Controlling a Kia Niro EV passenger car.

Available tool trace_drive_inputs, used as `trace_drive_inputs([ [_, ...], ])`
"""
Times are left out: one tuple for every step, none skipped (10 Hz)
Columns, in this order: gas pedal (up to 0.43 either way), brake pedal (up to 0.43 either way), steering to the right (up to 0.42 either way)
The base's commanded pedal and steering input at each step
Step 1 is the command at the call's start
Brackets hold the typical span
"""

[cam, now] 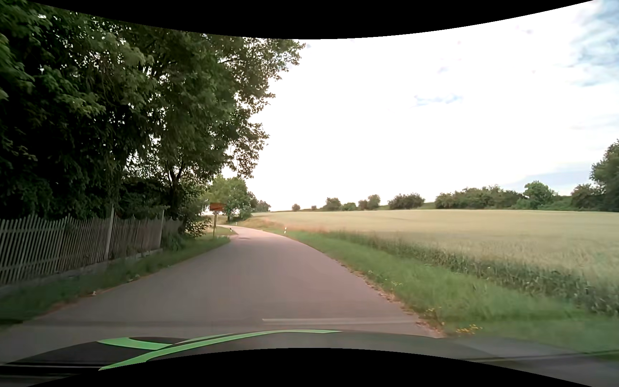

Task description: Follow the waypoints while adhering to traffic rules and regulations

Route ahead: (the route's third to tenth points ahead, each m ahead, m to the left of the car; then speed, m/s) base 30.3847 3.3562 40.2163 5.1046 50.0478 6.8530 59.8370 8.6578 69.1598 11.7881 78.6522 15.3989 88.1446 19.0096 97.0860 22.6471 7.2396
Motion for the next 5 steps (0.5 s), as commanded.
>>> trace_drive_inputs([
  [0.409,0.0,-0.028],
  [0.421,0.0,-0.028],
  [0.421,0.0,-0.028],
  [0.421,0.0,-0.028],
  [0.429,0.0,-0.028],
])
